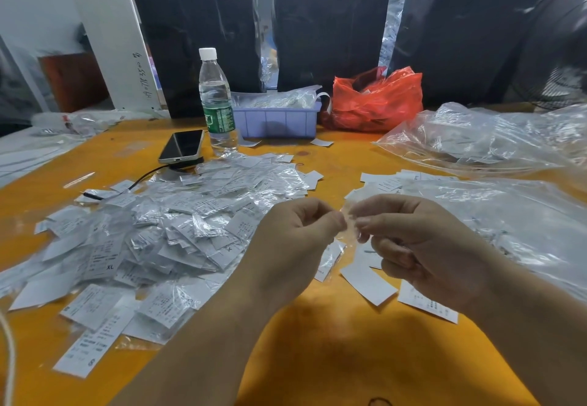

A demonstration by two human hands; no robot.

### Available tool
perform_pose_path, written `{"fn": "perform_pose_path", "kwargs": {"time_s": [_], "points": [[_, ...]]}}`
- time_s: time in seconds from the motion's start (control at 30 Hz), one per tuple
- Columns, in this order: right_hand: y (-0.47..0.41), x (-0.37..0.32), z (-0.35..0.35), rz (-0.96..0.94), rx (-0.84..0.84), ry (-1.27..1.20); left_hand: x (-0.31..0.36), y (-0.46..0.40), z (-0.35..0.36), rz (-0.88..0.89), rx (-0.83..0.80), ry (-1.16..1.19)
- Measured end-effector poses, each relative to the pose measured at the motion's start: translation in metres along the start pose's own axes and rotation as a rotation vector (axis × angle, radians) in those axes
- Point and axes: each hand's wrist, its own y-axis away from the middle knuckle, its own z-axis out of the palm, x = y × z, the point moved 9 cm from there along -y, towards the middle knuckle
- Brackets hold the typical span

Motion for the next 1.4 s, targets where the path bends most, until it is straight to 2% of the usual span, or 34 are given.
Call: {"fn": "perform_pose_path", "kwargs": {"time_s": [0.17,0.4,0.63,0.83,1.0,1.13,1.3,1.4], "points": [[-0.002,-0.001,-0.010,-0.008,0.083,-0.070,-0.004,0.000,0.000,-0.026,0.000,0.019],[-0.001,0.002,0.005,-0.001,-0.048,-0.023,0.000,0.001,0.002,-0.011,-0.006,0.026],[-0.002,-0.001,-0.004,-0.029,0.039,-0.016,-0.004,0.000,-0.003,-0.047,0.028,0.079],[-0.003,-0.004,-0.013,-0.050,0.110,-0.063,-0.007,0.001,-0.001,-0.066,-0.013,0.151],[-0.002,-0.006,-0.014,-0.072,0.111,-0.076,-0.006,0.001,0.002,-0.053,-0.043,0.097],[-0.002,-0.007,-0.014,-0.065,0.110,-0.050,-0.004,0.000,-0.002,-0.054,-0.017,0.140],[0.000,-0.006,-0.006,-0.040,0.031,0.055,0.005,0.002,-0.008,0.019,0.066,-0.033],[0.002,-0.007,0.005,-0.037,-0.059,0.101,0.011,0.005,-0.004,0.062,0.050,-0.042]]}}
